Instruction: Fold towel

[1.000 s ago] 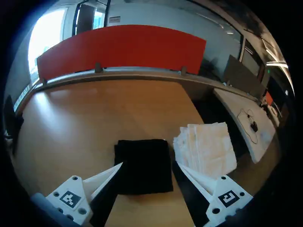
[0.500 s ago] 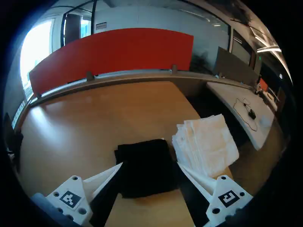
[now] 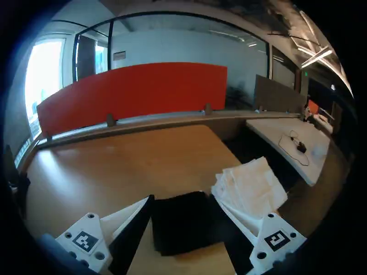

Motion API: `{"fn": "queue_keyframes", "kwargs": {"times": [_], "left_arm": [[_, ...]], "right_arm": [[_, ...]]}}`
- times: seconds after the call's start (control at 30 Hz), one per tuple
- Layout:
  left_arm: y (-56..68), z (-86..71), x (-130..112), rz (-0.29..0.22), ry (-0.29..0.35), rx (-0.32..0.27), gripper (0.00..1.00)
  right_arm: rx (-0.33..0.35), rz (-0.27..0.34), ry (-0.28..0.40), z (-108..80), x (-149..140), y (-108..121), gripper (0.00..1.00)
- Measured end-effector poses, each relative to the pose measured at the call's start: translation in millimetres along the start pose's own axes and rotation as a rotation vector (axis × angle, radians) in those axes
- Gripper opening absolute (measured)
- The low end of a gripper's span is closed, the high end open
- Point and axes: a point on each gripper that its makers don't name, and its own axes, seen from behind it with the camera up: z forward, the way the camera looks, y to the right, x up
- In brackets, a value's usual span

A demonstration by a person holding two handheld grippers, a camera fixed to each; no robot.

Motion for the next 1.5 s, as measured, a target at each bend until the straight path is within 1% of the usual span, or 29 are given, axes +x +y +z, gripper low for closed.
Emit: {"fn": "queue_keyframes", "kwargs": {"times": [0.2, 0.4, 0.5, 0.8, 1.0, 1.1, 1.2, 1.3, 1.5], "left_arm": [[-7.3, 1.7, 28, -0.024, 0.082, 0.018, 0.79], [-15.3, 2.0, 50, -0.055, 0.147, 0.032, 0.79], [-18.2, 1.1, 58, -0.058, 0.173, 0.038, 0.79], [-21.7, 2.0, 75, -0.057, 0.219, 0.043, 0.79], [-24.0, 1.2, 84, -0.052, 0.254, 0.047, 0.79], [-26.0, -0.6, 90, -0.060, 0.282, 0.047, 0.79], [-28.2, -3.3, 96, -0.070, 0.312, 0.049, 0.79], [-30.5, -6.6, 103, -0.076, 0.337, 0.052, 0.79], [-30.5, -14.9, 117, -0.077, 0.392, 0.051, 0.79]], "right_arm": [[-0.011, 0.002, 0.114, -12.9, 28, -7, 0.90], [-0.009, 0.008, 0.243, -33.4, 60, -19, 0.90], [-0.007, 0.004, 0.284, -42.2, 68, -25, 0.91], [0.007, -0.026, 0.304, -49.6, 74, -40, 0.92], [0.043, -0.027, 0.329, -56.8, 84, -59, 0.93], [0.063, -0.028, 0.344, -61.5, 90, -72, 0.93], [0.096, -0.037, 0.363, -66.6, 97, -90, 0.93], [0.131, -0.048, 0.375, -70.3, 102, -108, 0.94], [0.199, -0.064, 0.413, -81.4, 118, -148, 0.94]]}}
